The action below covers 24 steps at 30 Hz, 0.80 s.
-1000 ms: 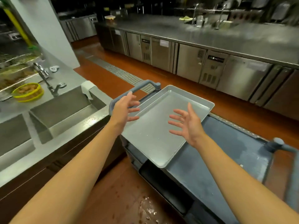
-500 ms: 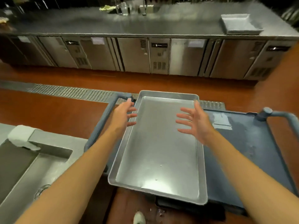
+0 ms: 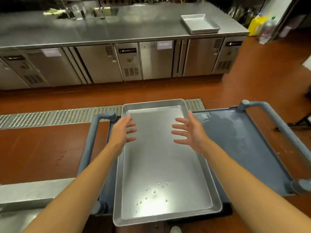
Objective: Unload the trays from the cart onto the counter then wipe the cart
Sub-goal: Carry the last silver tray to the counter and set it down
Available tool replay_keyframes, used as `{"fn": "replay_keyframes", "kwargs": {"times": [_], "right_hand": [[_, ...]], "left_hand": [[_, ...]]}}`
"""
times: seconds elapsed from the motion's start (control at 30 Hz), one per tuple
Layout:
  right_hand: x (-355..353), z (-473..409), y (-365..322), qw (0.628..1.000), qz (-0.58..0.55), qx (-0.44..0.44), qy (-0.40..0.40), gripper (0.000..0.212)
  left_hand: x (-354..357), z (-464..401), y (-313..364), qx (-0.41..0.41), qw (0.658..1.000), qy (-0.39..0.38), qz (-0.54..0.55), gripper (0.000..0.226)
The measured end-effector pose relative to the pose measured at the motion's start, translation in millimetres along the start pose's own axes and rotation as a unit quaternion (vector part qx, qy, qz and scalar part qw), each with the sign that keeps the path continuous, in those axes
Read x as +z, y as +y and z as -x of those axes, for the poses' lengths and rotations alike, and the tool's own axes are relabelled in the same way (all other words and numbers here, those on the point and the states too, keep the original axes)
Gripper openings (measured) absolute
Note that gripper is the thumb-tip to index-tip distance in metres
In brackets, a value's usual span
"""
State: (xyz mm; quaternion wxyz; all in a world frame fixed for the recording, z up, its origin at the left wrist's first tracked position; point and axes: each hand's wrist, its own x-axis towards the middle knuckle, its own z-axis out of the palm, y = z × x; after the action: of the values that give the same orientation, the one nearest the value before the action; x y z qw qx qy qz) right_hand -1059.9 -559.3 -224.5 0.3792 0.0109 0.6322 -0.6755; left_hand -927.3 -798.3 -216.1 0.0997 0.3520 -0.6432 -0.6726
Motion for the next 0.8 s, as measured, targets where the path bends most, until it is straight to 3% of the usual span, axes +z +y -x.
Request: {"fn": "replay_keyframes", "kwargs": {"times": [0.4,0.67,0.8], "right_hand": [[2,-6,-1,0.999,0.043,-0.010,0.021,0.068],[-28,-31,22,0.978,0.146,0.012,0.150,0.052],[-46,-44,37,0.961,0.179,0.016,0.212,0.040]], "left_hand": [[3,-15,-5,0.014,1.000,-0.009,-0.023,0.046],[-14,-34,-48,-0.057,0.993,0.052,-0.086,0.052],[-16,-46,-70,-0.070,0.986,0.089,-0.123,0.044]]}}
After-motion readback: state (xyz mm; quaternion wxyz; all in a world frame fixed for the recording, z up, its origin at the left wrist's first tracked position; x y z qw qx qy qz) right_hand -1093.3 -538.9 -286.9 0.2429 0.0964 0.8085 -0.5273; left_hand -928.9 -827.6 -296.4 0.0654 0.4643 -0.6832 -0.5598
